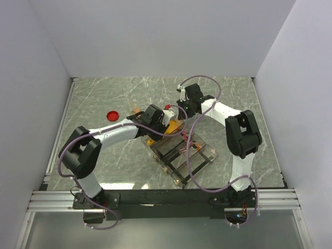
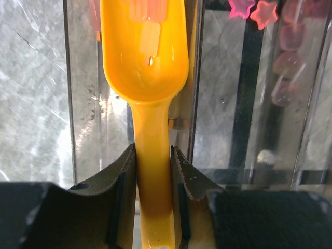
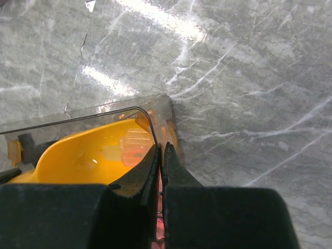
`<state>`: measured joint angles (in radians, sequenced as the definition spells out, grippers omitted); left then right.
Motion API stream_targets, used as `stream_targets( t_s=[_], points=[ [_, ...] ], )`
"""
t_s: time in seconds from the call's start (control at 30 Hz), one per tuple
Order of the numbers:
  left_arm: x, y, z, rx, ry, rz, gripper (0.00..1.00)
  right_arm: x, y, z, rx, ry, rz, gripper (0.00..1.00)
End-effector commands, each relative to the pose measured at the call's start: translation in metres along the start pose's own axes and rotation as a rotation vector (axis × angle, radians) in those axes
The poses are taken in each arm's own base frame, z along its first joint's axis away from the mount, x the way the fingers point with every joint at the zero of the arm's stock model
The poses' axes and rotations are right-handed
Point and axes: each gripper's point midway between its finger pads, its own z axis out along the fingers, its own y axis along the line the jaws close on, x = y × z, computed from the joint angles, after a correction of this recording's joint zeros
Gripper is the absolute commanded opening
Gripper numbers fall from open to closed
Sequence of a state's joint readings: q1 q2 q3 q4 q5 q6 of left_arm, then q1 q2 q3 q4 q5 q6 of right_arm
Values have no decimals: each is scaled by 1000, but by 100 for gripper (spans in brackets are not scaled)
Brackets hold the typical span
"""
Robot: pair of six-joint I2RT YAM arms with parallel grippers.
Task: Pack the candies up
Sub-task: Scoop the fake candies from the storage box.
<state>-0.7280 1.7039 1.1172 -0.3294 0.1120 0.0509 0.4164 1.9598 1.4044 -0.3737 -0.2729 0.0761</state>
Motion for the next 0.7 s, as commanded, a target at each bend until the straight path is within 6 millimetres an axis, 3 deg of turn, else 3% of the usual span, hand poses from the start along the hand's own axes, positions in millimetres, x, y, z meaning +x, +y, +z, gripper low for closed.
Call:
stream_targets(
  t_s=[0.0,0.17,0.3,0.47,0.67],
  points=[
    [-12,-79,4,259,-59,-28,1,15,12,10,-14,50,102,0],
    [-3,-77,10,219,-39,7,1,14,11,8,-11,47,86,0],
    [9,-62,7,131,-13,14,1,11,3,5,1,38,77,0],
    [-4,-60,-7,110,-106,-13,1,4,2,3,-6,13,53,0],
    [2,-50,-8,54,-130,-50,1,-1,-5,-1,1,3,68,0]
  ],
)
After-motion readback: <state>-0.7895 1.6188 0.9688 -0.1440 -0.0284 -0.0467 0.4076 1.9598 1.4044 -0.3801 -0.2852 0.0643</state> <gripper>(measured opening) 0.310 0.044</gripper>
